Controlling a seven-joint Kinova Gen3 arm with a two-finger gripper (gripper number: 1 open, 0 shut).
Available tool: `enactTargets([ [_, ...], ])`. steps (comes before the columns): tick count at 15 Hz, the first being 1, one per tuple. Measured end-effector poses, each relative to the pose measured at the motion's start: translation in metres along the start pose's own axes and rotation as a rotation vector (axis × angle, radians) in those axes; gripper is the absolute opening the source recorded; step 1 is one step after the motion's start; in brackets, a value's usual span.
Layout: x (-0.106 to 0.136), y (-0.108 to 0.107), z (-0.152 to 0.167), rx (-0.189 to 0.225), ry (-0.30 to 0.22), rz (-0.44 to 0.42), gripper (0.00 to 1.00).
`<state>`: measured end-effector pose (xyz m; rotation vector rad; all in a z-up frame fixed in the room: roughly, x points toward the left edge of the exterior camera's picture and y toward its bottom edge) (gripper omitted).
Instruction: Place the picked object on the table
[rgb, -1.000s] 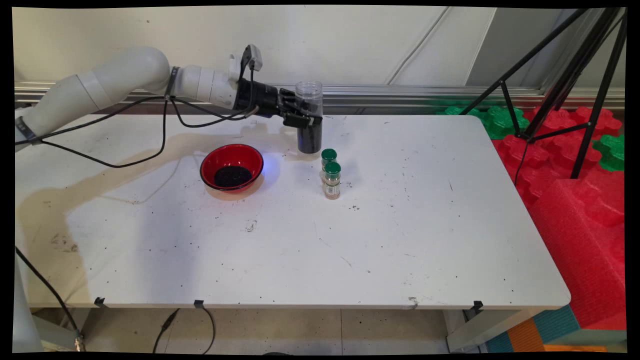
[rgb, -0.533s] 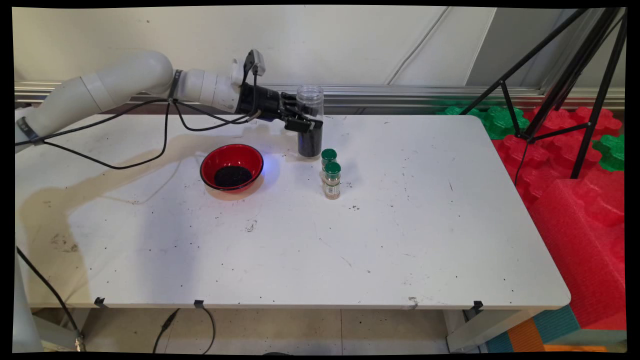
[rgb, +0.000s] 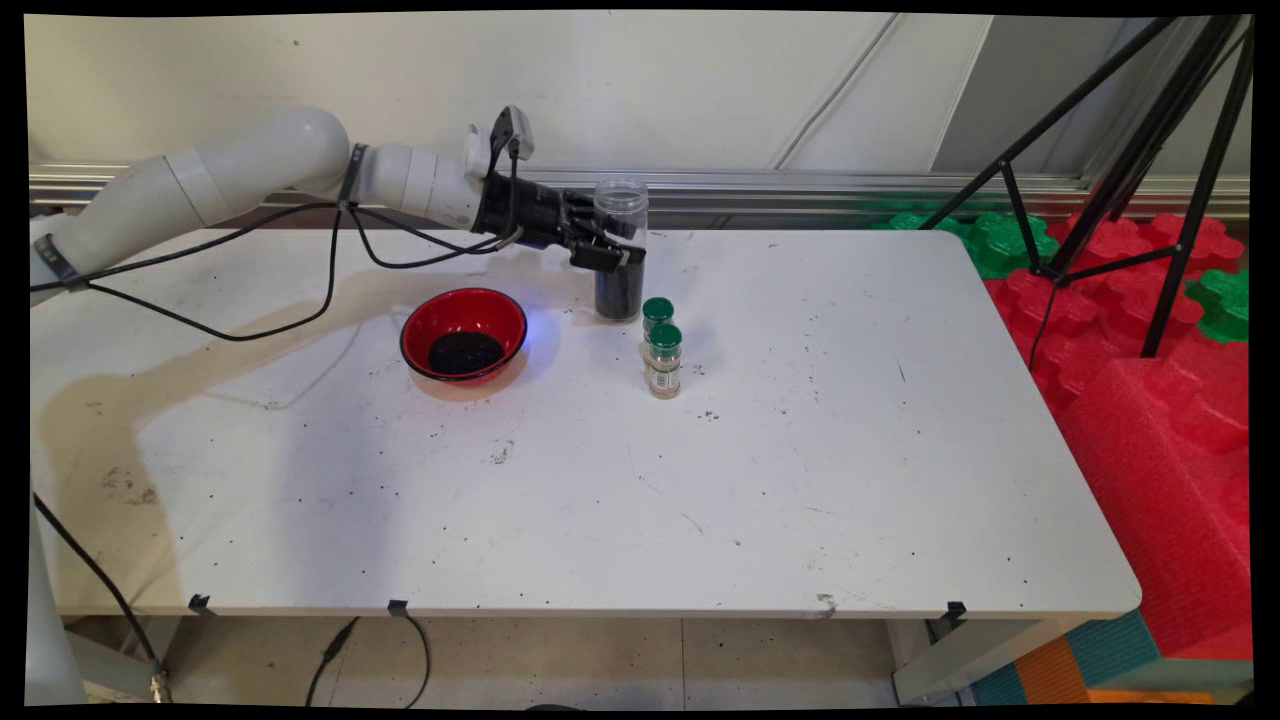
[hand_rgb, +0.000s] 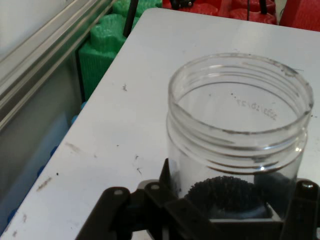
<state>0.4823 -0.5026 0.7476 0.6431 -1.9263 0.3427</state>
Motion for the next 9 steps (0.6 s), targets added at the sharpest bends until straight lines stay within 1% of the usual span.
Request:
enactTargets([
  [5,-0.0017,0.0007,0.0000,0.004,-0.007,0.005,0.00],
  [6,-0.0019,0.0008,0.0000,0.004,-0.007,0.006,1.00],
  [9,-0.0024,0.0013,-0.0007,0.006,-0.009,0.008,1.00],
])
